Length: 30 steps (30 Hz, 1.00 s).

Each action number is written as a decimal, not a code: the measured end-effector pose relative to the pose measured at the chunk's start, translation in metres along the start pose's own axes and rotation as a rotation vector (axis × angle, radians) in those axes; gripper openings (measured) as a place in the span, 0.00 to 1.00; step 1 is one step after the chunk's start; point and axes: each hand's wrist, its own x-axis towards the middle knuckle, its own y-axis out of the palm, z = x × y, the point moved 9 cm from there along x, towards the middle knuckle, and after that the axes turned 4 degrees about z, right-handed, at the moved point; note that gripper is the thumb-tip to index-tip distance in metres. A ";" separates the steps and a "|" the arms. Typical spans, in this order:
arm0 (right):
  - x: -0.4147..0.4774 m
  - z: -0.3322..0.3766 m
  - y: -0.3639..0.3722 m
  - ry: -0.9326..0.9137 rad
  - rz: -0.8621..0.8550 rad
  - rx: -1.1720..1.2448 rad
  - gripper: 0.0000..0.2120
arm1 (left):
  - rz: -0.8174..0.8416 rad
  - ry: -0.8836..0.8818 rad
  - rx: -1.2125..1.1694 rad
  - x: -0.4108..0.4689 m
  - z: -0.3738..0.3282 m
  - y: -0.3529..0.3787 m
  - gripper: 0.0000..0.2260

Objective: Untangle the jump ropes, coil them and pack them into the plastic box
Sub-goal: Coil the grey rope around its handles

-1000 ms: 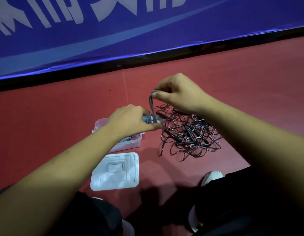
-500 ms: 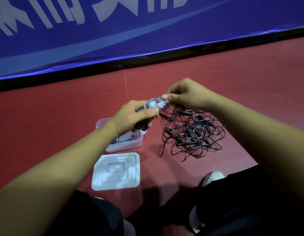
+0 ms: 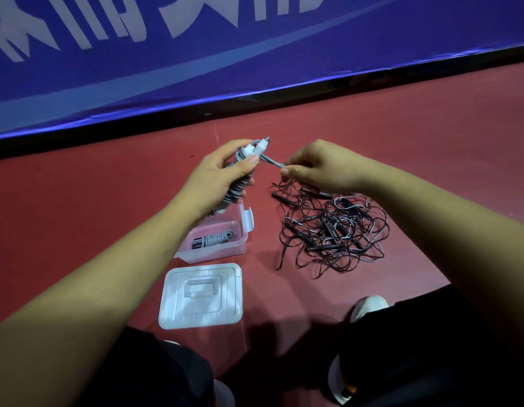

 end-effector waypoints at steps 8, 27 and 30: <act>0.004 0.031 0.024 -0.086 0.028 -0.286 0.15 | -0.193 -0.033 0.954 0.002 0.016 -0.015 0.15; 0.003 0.011 -0.018 -0.072 -0.154 0.309 0.11 | -0.007 0.036 0.332 -0.024 -0.004 0.031 0.09; 0.005 0.009 -0.004 -0.042 -0.123 0.516 0.08 | 0.019 0.052 0.064 -0.024 -0.006 0.031 0.08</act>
